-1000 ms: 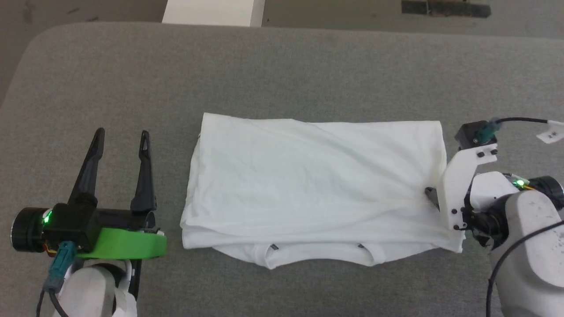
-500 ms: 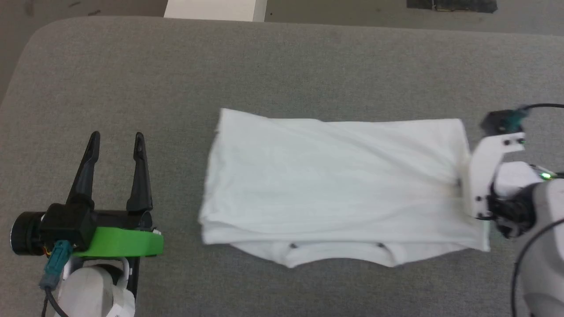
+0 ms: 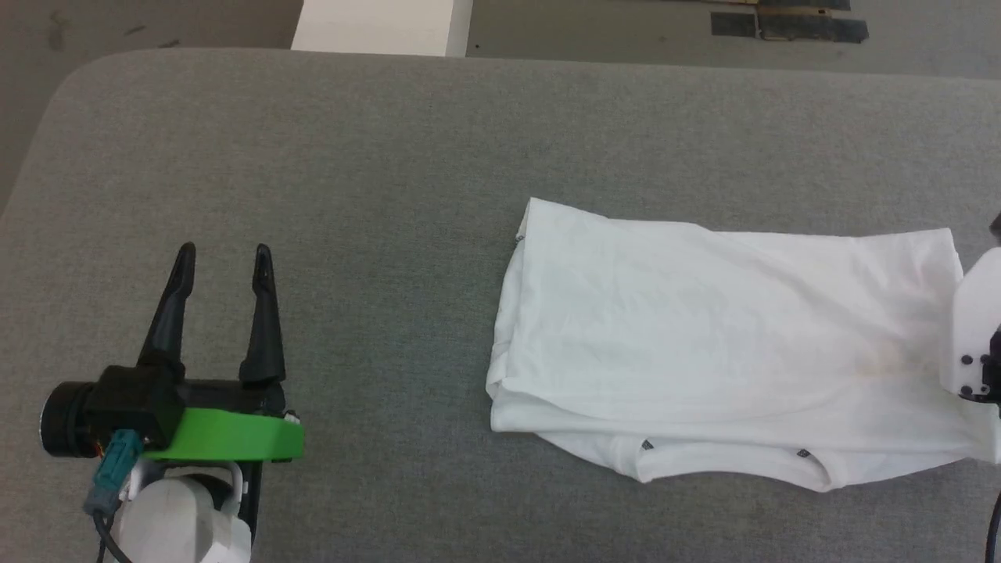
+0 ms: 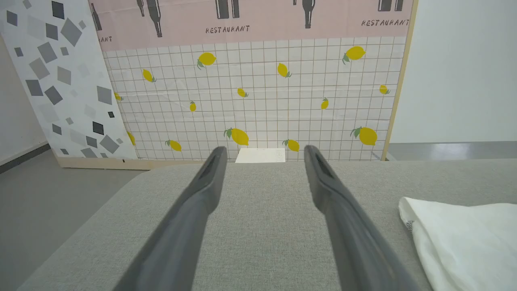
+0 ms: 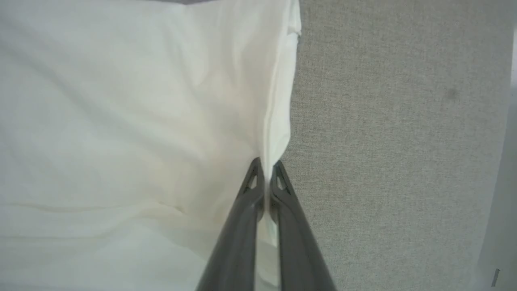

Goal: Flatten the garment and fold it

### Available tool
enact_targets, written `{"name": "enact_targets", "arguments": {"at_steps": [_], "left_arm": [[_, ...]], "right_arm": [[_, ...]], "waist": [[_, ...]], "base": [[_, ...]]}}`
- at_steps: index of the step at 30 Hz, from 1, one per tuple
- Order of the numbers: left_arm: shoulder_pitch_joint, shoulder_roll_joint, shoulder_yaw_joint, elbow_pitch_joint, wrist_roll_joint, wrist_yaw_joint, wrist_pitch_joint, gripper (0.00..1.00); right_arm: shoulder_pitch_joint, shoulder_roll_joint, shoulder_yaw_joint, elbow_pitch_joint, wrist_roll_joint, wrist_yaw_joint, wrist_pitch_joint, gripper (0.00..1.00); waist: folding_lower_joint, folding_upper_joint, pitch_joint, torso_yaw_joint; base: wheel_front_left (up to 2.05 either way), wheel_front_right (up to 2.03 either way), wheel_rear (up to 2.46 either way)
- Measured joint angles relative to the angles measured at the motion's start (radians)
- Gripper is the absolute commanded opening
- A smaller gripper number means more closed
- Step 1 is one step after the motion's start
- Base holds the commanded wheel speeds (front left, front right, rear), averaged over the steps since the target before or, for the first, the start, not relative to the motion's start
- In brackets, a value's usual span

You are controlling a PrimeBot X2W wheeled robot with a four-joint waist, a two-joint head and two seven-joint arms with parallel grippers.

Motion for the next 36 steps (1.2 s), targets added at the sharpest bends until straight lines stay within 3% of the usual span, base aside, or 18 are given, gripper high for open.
{"name": "enact_targets", "arguments": {"at_steps": [9,15,22,32,33,34,35,36], "left_arm": [[0.042,-0.008,0.018,-0.028,0.015,-0.014,0.0,1.0],[0.055,-0.024,0.016,-0.03,0.021,-0.023,0.0,1.0],[0.057,-0.033,-0.009,-0.026,0.022,-0.027,0.0,1.0],[0.054,-0.04,-0.036,-0.007,0.021,-0.035,0.0,1.0],[0.034,-0.052,-0.051,-0.002,0.018,-0.035,0.0,1.0],[0.032,-0.054,-0.05,-0.002,0.017,-0.035,0.0,1.0],[0.03,-0.056,-0.046,0.002,0.011,-0.036,0.0,1.0],[0.03,-0.057,-0.044,0.004,0.011,-0.036,0.0,1.0]], "right_arm": [[0.097,-0.123,0.219,-0.349,0.237,0.0,0.138,0.0],[0.091,-0.067,0.344,-0.409,0.308,0.0,0.139,0.0],[0.001,0.076,0.452,-0.259,0.313,0.0,0.031,0.0],[-0.123,0.202,0.511,0.024,0.268,0.0,-0.109,0.0],[-0.229,0.24,0.497,0.237,0.169,0.0,-0.198,0.0],[-0.239,0.242,0.5,0.263,0.157,0.0,-0.21,0.0],[-0.266,0.25,0.539,0.329,0.136,0.0,-0.258,1.0],[-0.275,0.251,0.559,0.337,0.137,0.0,-0.269,1.0]], "waist": [[0.0,0.0,-0.052,0.014],[-0.0001,0.0,-0.073,0.018],[-0.0001,0.0,-0.08,0.049],[0.0,0.0,-0.053,0.126],[0.0,0.0,0.007,0.182],[0.0,-0.0001,0.015,0.187],[0.0,0.0,0.036,0.201],[0.0,0.0,0.038,0.201]], "base": [[0.0,0.0,0.0],[0.0,0.0,0.0],[0.0,0.0,0.0],[0.0,0.0,0.0],[0.0,0.0,0.0],[0.0,0.0,0.0],[0.0,0.0,0.0],[0.0,0.0,0.0]]}}
